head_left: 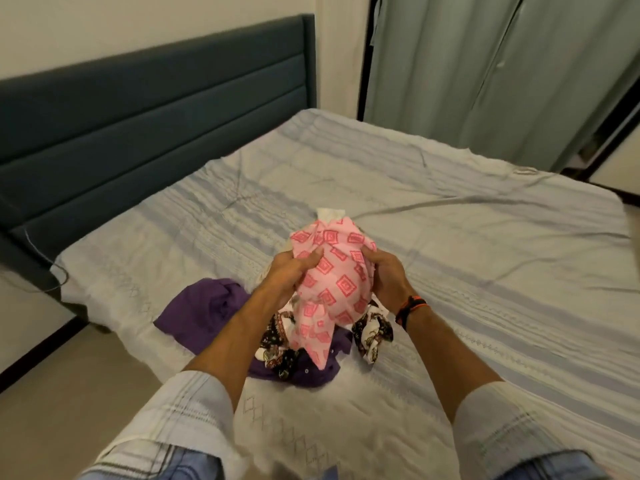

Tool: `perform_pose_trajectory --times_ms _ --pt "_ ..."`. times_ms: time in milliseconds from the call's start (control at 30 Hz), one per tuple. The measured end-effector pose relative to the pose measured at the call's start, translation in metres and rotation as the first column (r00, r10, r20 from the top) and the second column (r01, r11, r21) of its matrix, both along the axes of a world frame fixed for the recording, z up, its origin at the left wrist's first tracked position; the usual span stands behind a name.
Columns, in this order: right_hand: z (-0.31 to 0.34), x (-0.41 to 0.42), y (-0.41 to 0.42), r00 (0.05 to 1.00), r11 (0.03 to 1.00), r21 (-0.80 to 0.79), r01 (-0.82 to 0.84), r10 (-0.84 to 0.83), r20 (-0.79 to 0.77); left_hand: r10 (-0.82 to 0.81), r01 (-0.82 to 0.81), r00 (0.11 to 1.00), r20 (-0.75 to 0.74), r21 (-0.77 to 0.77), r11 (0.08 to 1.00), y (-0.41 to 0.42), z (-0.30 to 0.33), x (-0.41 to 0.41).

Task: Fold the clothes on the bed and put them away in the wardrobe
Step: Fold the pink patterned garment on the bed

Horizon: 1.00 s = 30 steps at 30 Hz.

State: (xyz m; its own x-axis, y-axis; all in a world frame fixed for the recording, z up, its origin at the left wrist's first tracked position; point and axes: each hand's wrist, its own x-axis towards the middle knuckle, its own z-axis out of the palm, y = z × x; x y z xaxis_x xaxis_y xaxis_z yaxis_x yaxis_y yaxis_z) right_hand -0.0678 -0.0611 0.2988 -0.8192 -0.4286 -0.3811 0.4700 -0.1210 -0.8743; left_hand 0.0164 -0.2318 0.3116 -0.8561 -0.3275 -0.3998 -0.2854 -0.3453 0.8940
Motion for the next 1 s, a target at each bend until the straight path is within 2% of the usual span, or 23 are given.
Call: perform_pose_trajectory --times_ms 233,367,433,500,600,733,867,1000 --pt "0.021 0.023 0.004 0.984 0.962 0.255 0.097 -0.055 -0.167 -0.085 0.085 0.994 -0.069 -0.001 0.996 -0.004 0.037 -0.007" --pt "0.023 0.037 0.002 0.951 0.926 0.330 0.182 -0.081 -0.298 -0.151 0.151 0.983 -0.103 -0.008 0.989 0.000 0.052 -0.006" --pt "0.032 0.045 0.002 0.907 0.915 0.322 0.244 -0.097 -0.410 -0.195 0.190 0.973 -0.120 -0.052 0.980 0.002 0.056 -0.007" --pt "0.044 0.053 0.005 0.835 0.912 0.284 0.296 -0.102 -0.541 -0.285 0.266 0.954 -0.095 -0.172 0.948 0.003 0.059 -0.005" --pt "0.061 0.059 0.014 0.739 0.911 0.301 0.281 -0.005 -0.674 -0.404 0.375 0.913 -0.047 -0.289 0.881 0.009 0.062 0.002" --pt "0.075 0.062 0.028 0.686 0.901 0.364 0.236 0.111 -0.719 -0.443 0.403 0.890 -0.104 -0.272 0.874 0.028 0.071 0.006" --pt "0.082 0.061 0.044 0.701 0.915 0.337 0.220 0.091 -0.707 -0.356 0.341 0.933 -0.042 -0.200 0.918 0.041 0.068 -0.003" --pt "0.089 0.054 0.065 0.732 0.930 0.330 0.163 0.111 -0.673 -0.395 0.375 0.915 -0.083 -0.186 0.908 0.055 0.069 -0.011"
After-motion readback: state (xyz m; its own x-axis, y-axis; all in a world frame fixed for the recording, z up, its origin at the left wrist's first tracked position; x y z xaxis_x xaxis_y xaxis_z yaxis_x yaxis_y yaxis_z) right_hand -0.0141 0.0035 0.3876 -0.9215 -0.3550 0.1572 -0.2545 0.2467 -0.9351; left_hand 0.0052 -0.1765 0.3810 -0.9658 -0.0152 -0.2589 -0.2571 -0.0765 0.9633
